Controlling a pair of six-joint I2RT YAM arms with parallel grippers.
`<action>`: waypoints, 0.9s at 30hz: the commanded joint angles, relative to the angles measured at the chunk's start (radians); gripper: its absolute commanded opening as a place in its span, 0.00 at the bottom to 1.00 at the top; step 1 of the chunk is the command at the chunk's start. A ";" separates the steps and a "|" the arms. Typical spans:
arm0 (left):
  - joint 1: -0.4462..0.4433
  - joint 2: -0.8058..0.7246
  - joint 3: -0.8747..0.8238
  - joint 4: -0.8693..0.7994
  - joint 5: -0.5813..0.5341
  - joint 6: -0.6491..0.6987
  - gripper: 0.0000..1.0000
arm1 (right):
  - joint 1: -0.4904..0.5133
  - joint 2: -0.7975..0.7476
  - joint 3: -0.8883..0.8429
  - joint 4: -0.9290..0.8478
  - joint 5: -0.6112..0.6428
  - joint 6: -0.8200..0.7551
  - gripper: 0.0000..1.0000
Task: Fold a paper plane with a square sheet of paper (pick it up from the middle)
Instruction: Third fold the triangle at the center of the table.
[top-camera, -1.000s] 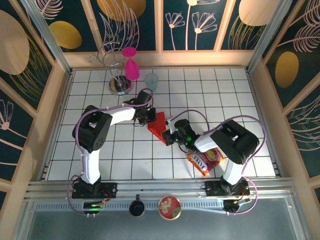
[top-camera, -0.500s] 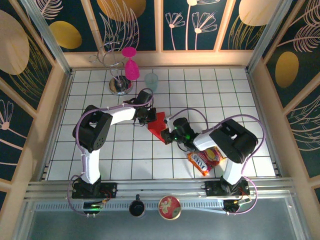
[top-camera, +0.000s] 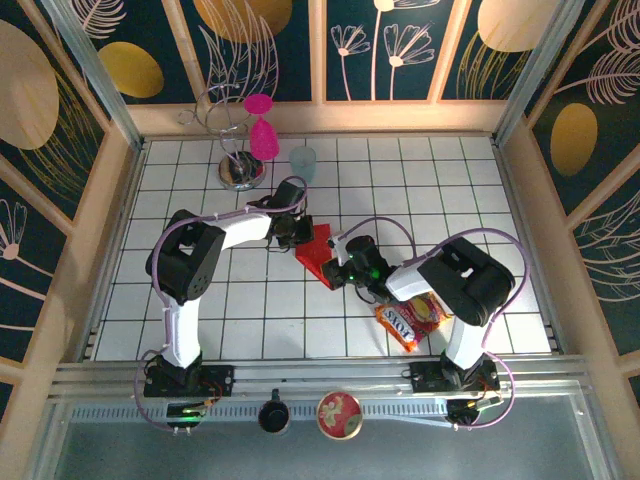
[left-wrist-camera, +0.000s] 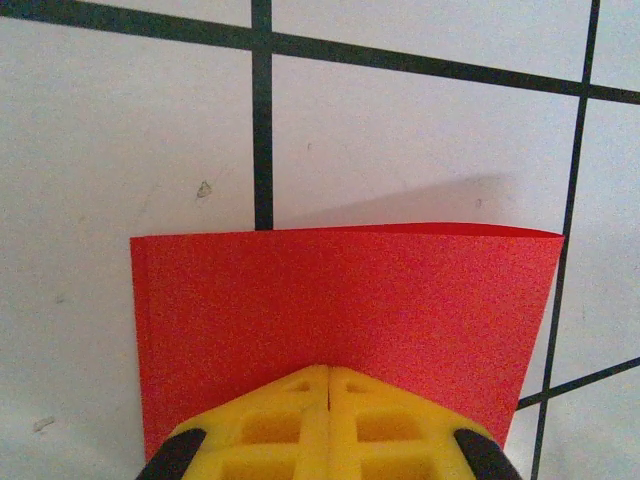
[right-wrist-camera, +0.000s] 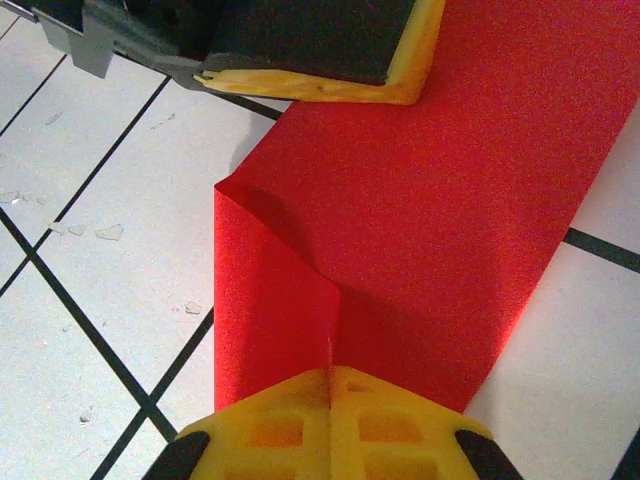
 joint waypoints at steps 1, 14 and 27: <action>0.004 0.039 0.008 -0.056 0.000 0.013 0.04 | -0.010 -0.010 0.020 -0.046 -0.020 0.023 0.00; 0.005 0.041 0.006 -0.054 0.001 0.011 0.04 | -0.012 -0.052 0.025 -0.089 -0.022 0.038 0.00; 0.004 0.038 0.002 -0.051 0.004 0.007 0.03 | -0.012 -0.028 0.044 -0.103 -0.017 0.031 0.00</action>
